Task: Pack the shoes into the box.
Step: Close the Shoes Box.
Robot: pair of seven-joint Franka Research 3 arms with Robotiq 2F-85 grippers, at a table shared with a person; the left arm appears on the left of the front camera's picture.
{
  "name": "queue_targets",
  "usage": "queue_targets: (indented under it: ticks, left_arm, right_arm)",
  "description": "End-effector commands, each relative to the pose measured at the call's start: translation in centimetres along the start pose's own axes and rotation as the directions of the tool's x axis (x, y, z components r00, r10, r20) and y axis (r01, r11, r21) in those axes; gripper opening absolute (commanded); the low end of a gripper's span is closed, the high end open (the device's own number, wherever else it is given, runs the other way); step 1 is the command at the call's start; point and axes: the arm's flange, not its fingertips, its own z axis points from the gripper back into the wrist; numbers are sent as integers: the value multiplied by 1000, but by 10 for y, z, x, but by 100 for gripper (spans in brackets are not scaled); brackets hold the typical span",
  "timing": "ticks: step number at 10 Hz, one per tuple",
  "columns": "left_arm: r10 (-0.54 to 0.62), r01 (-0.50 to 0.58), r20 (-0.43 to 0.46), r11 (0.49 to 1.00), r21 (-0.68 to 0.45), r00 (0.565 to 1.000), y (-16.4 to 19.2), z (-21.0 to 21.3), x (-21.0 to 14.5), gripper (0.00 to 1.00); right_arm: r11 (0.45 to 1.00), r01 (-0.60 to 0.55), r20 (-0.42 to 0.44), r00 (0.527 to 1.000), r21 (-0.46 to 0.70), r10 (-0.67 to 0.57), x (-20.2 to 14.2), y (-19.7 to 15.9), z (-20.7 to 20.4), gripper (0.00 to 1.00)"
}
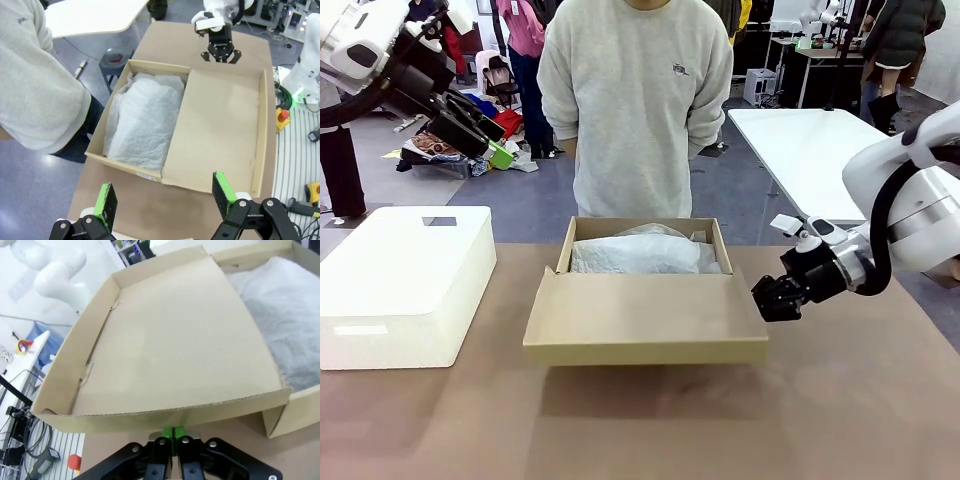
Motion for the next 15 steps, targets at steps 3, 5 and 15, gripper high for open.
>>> queue_targets:
  ticks: [3,5,15]
  left_arm:
    - [-3,3,20,1000,-9,1000,1,1,0,100]
    - [-3,3,20,1000,-9,1000,1,1,0,100]
    - [-3,3,20,1000,-9,1000,1,1,0,100]
  right_arm:
    - [994,17,202,979,-106,5,20,2,15,0]
    - [985,7,228,973,-174,34,38,6,21,0]
    - [925,-33,203,972,-379,117,80,-11,39,0]
